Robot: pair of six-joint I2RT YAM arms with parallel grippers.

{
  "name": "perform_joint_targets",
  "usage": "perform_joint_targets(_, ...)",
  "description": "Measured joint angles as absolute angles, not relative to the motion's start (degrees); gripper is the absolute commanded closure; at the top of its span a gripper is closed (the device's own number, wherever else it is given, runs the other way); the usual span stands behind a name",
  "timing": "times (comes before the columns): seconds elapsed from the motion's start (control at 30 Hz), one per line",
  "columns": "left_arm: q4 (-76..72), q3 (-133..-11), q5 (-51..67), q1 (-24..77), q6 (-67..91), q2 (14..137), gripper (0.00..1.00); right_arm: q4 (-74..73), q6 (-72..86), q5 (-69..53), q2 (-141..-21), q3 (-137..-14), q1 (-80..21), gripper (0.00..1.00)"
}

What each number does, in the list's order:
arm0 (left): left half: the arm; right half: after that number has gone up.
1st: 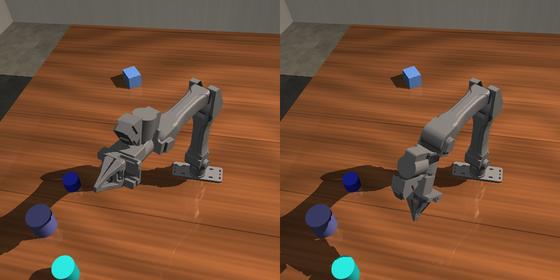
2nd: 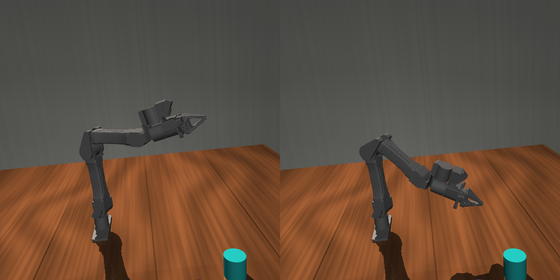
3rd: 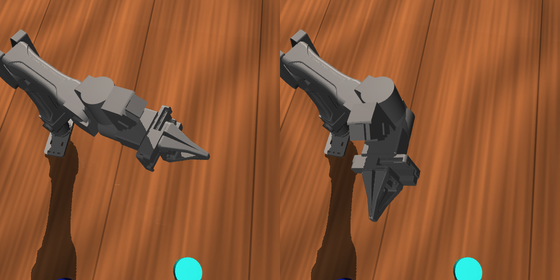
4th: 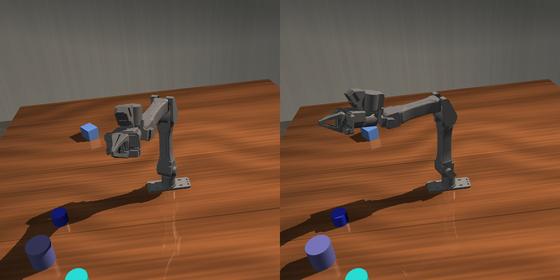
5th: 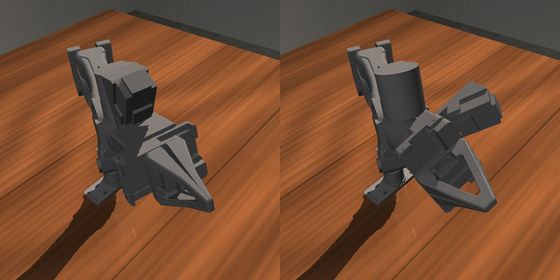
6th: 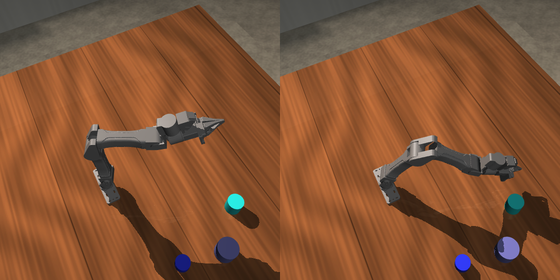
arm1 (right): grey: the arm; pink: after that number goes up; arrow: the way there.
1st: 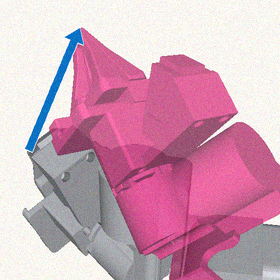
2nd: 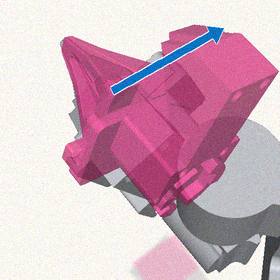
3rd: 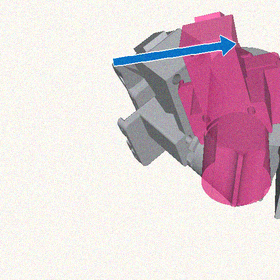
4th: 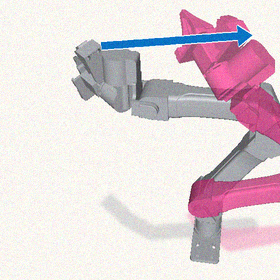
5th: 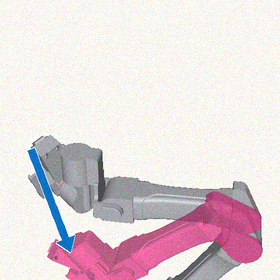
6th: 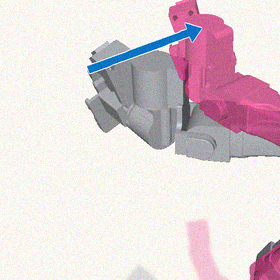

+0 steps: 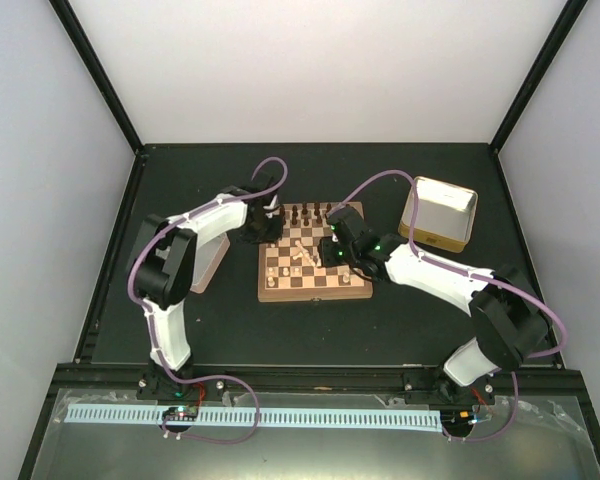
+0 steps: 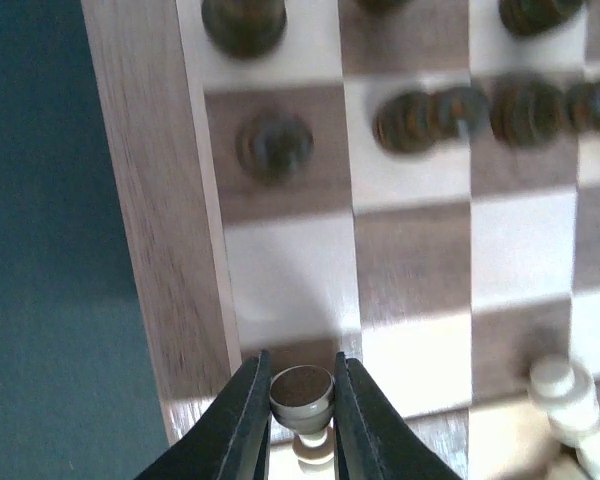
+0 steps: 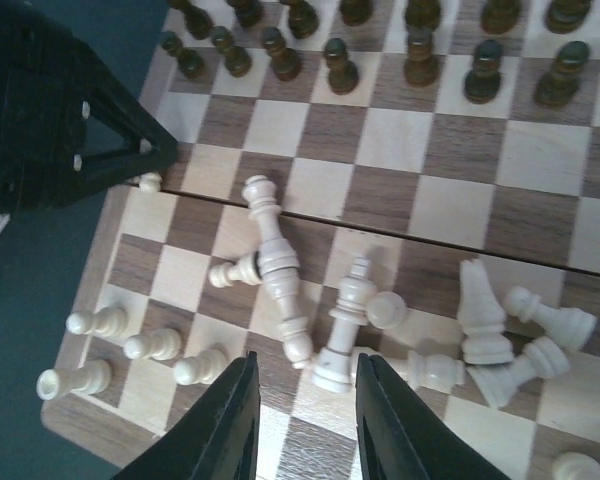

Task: Set up the chess pieces on the board
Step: Pick up the chess piece from the chessboard, then place the chess piece on the chessboard.

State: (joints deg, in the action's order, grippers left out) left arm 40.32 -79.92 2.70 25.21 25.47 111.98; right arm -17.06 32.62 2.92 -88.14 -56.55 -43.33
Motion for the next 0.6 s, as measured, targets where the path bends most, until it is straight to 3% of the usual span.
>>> perform_joint_targets(0.3, 31.27, -62.28, 16.88, 25.21, 33.89, 92.86, 0.85, -9.19, 30.55, -7.14, -86.41, -54.13, -43.33, 0.67)
perform_joint_targets(0.6, 8.27, -45.89, 35.31, 25.21, 55.81, 79.46, 0.84, -2.22, 29.61, -11.55, -85.62, -53.93, -46.57, 0.56)
